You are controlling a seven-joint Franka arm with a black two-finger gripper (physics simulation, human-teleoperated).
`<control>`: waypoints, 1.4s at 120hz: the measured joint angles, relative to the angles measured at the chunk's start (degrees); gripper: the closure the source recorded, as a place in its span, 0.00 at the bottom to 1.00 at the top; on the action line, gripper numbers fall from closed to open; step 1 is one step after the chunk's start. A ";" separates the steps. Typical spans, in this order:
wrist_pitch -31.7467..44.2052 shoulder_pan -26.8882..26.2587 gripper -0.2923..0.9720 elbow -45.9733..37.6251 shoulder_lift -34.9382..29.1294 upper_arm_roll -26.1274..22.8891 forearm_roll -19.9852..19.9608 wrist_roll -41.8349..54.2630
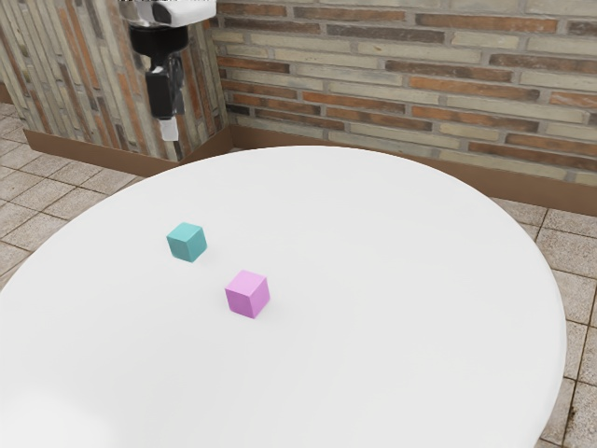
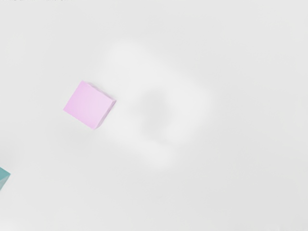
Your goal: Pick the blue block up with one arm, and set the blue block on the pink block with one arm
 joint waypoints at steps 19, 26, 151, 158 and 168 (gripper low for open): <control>-0.02 2.22 0.23 -2.98 -1.76 0.18 0.90 -0.31; 2.47 3.59 0.23 -11.69 -7.54 0.50 1.86 0.27; 41.11 13.85 0.23 -17.89 18.93 10.28 -0.09 47.38; 41.37 13.84 0.23 -14.98 21.53 10.28 -0.29 48.79; 41.68 13.94 0.23 -11.23 25.33 10.30 -1.14 50.57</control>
